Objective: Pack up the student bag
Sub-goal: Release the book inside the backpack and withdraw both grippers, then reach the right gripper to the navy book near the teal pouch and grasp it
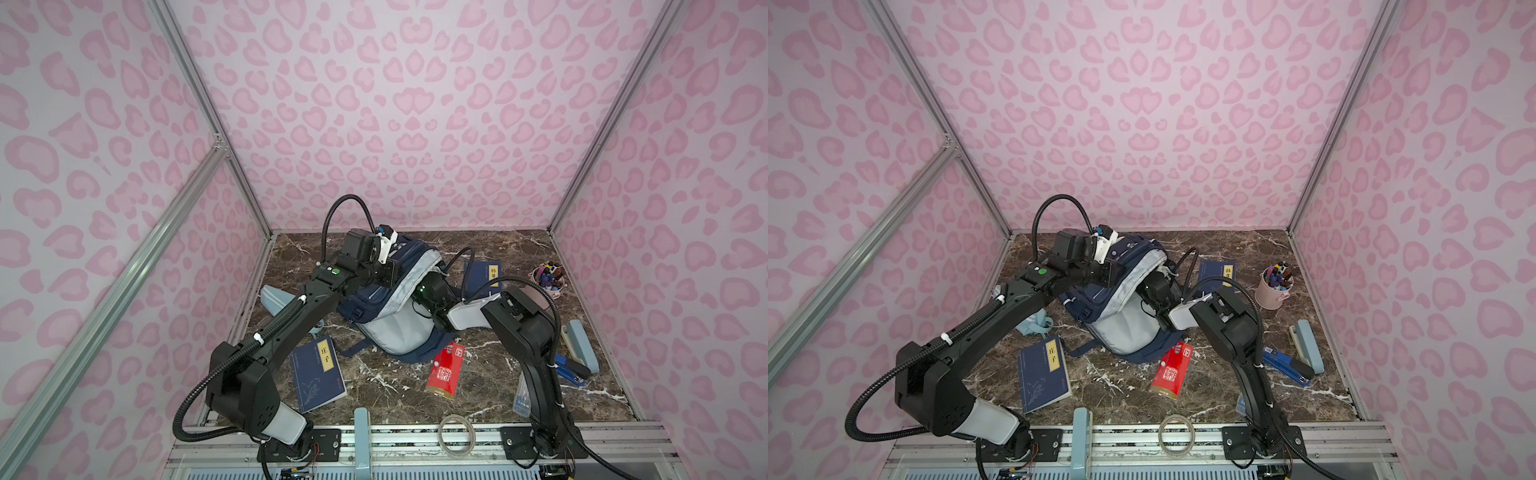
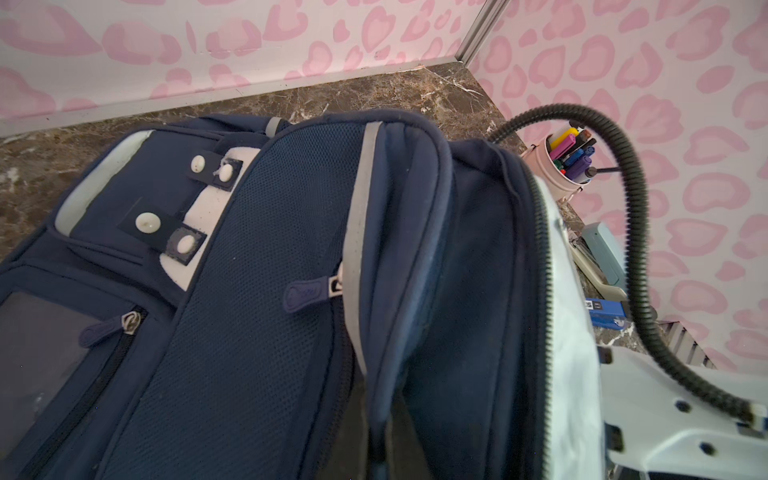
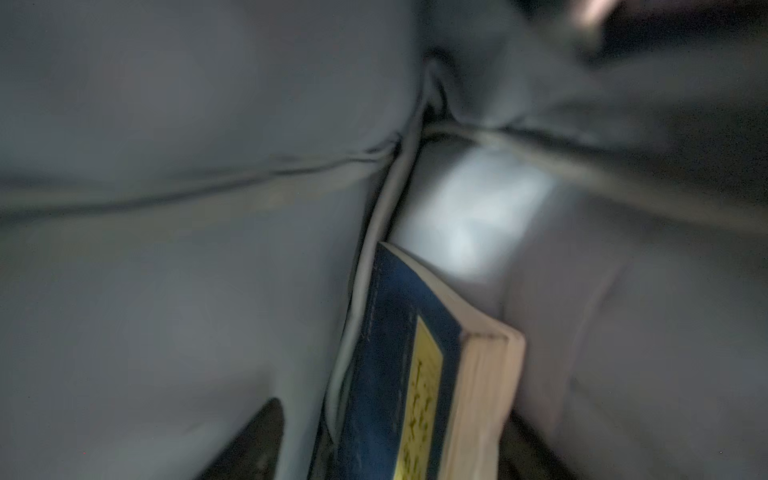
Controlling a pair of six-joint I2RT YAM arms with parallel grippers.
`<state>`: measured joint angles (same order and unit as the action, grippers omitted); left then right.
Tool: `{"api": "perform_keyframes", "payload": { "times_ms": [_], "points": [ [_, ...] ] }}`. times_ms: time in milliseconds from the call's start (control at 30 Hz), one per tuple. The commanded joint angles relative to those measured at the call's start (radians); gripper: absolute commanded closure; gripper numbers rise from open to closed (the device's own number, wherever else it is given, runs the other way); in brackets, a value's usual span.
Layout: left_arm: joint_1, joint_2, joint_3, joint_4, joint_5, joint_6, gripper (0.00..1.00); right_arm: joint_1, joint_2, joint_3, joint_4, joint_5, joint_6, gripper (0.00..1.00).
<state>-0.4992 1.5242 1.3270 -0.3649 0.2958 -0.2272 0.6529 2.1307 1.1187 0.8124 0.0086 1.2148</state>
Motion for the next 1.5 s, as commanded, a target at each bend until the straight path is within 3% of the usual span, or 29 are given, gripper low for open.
{"api": "perform_keyframes", "payload": {
  "times_ms": [0, 233, 400, 500, 600, 733, 833, 900, 1000, 1100, 1167, 1367, 1467],
  "points": [
    [0.005, 0.017, 0.0, 0.113, -0.021, -0.054, 0.96, -0.018, -0.063, -0.015, -0.15, -0.051, -0.119, 0.2],
    [0.01, 0.058, -0.003, 0.135, -0.059, -0.097, 0.96, -0.033, -0.316, -0.201, -0.336, -0.07, -0.258, 0.2],
    [0.01, 0.085, -0.028, 0.169, -0.02, -0.149, 0.94, -0.025, -0.534, -0.342, -0.432, -0.129, -0.342, 0.25],
    [0.008, 0.086, -0.072, 0.202, -0.012, -0.185, 0.79, 0.014, -0.697, -0.428, -0.535, -0.083, -0.424, 0.27],
    [0.007, 0.056, -0.112, 0.222, -0.05, -0.217, 0.55, 0.08, -0.848, -0.493, -0.644, -0.022, -0.5, 0.26],
    [0.007, -0.013, -0.142, 0.17, -0.128, -0.254, 0.29, 0.129, -0.957, -0.503, -0.808, -0.017, -0.544, 0.19],
    [0.007, -0.099, -0.202, 0.125, -0.177, -0.3, 0.11, 0.173, -0.969, -0.488, -0.846, -0.031, -0.543, 0.04],
    [0.034, -0.188, -0.303, 0.164, -0.093, -0.332, 0.03, 0.215, -0.958, -0.463, -0.862, -0.04, -0.573, 0.03],
    [0.112, -0.356, -0.463, 0.148, -0.062, -0.407, 0.0, 0.288, -0.924, -0.421, -0.87, -0.038, -0.609, 0.03],
    [0.139, -0.504, -0.521, -0.033, -0.237, -0.396, 0.04, 0.354, -0.87, -0.399, -0.815, -0.046, -0.621, 0.03],
    [0.157, -0.574, -0.553, -0.129, -0.291, -0.403, 0.04, 0.383, -0.801, -0.366, -0.77, -0.096, -0.613, 0.04],
    [0.212, -0.729, -0.674, -0.27, -0.321, -0.457, 0.01, 0.45, -0.579, -0.218, -0.755, -0.143, -0.633, 0.02],
    [0.298, -0.801, -0.775, -0.27, -0.279, -0.529, 0.07, 0.463, -0.493, -0.158, -0.746, -0.186, -0.636, 0.02]
  ]
}}
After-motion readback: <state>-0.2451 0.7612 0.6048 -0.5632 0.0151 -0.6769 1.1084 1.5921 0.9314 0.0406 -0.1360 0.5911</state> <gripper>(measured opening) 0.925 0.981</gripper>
